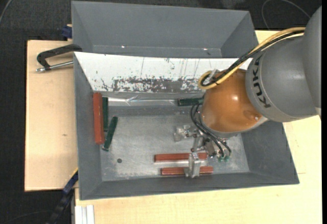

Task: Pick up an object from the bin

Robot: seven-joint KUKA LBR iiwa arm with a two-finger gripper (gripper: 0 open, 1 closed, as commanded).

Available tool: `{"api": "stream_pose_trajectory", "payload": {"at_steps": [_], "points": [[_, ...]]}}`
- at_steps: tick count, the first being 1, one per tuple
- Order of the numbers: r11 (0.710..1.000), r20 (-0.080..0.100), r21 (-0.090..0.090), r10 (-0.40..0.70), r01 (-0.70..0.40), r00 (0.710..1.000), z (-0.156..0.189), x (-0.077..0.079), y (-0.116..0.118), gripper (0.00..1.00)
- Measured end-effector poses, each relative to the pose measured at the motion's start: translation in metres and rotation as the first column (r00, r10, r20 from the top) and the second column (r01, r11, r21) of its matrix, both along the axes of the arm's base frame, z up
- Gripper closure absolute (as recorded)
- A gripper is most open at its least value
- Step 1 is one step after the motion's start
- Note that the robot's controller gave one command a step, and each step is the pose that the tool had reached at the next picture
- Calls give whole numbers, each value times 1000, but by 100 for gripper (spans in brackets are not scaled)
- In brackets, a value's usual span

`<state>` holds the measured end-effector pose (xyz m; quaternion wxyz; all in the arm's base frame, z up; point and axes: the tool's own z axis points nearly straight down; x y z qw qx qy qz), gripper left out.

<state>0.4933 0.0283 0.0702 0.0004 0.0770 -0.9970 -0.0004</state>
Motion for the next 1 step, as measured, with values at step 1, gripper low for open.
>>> {"api": "stream_pose_trajectory", "payload": {"at_steps": [1], "points": [[1000,3,1,0,0,1000,2,1,0,100]]}}
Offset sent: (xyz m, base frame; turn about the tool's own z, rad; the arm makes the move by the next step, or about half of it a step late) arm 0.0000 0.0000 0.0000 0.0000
